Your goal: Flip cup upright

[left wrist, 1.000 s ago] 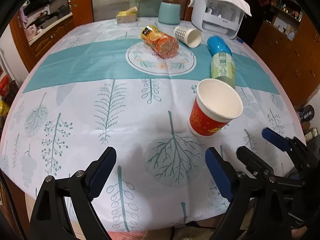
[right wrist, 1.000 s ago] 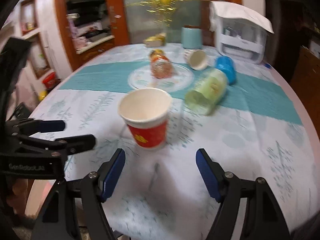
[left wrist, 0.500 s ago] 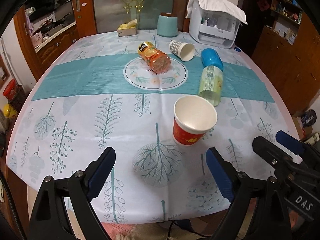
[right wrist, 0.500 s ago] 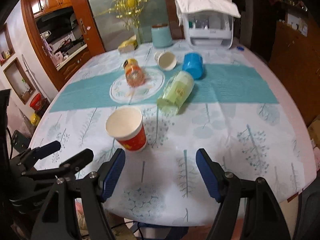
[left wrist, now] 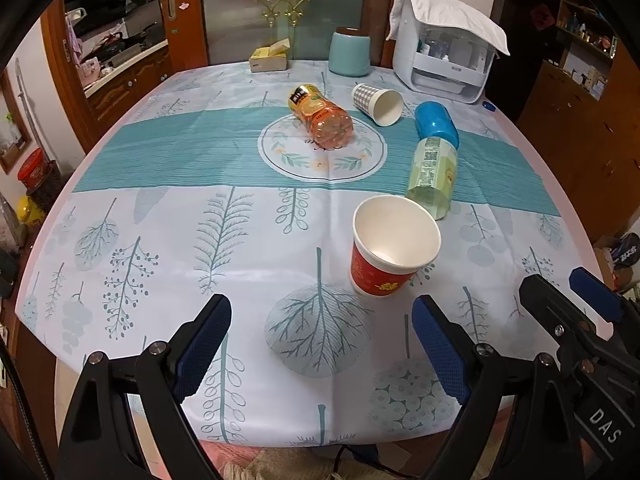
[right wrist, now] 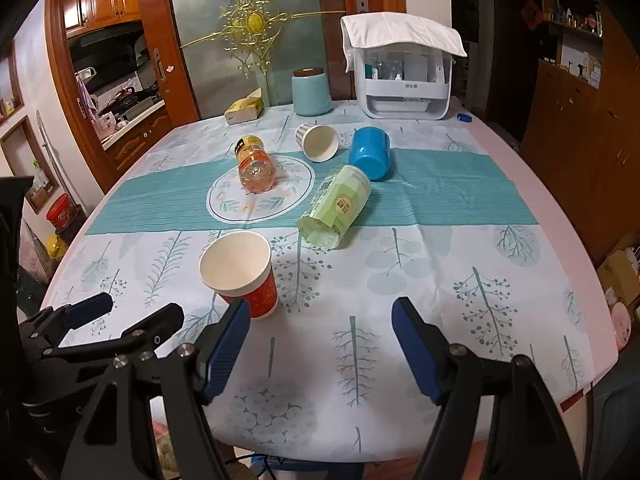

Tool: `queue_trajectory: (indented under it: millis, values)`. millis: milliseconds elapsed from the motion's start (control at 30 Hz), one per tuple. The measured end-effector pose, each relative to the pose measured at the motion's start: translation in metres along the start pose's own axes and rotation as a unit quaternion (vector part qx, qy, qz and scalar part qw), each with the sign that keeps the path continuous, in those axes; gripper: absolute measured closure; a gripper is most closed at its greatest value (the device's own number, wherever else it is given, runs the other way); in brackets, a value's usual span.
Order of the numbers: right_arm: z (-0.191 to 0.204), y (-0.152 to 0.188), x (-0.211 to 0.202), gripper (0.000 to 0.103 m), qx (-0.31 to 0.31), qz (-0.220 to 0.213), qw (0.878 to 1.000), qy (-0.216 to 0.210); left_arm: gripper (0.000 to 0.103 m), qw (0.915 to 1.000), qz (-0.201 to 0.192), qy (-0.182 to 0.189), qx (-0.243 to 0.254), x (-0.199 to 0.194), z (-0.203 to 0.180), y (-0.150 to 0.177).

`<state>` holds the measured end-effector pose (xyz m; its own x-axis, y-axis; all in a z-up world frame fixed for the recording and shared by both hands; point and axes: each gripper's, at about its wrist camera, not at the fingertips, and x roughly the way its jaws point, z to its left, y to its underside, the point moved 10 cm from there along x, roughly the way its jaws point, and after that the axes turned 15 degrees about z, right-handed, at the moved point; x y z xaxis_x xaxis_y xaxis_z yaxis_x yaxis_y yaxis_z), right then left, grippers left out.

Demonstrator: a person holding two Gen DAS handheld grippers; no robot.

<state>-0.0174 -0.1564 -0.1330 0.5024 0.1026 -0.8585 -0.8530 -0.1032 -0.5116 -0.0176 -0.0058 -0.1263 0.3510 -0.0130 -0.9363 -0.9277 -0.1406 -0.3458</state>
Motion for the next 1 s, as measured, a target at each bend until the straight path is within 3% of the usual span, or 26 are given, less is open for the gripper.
queue_trajectory:
  millis: [1000]
  values:
    - [0.0012, -0.0018, 0.0005, 0.029, -0.006, -0.011, 1.000, 0.003, 0.012, 0.9997, -0.014, -0.021, -0.004, -0.0056, 0.0030, -0.0040]
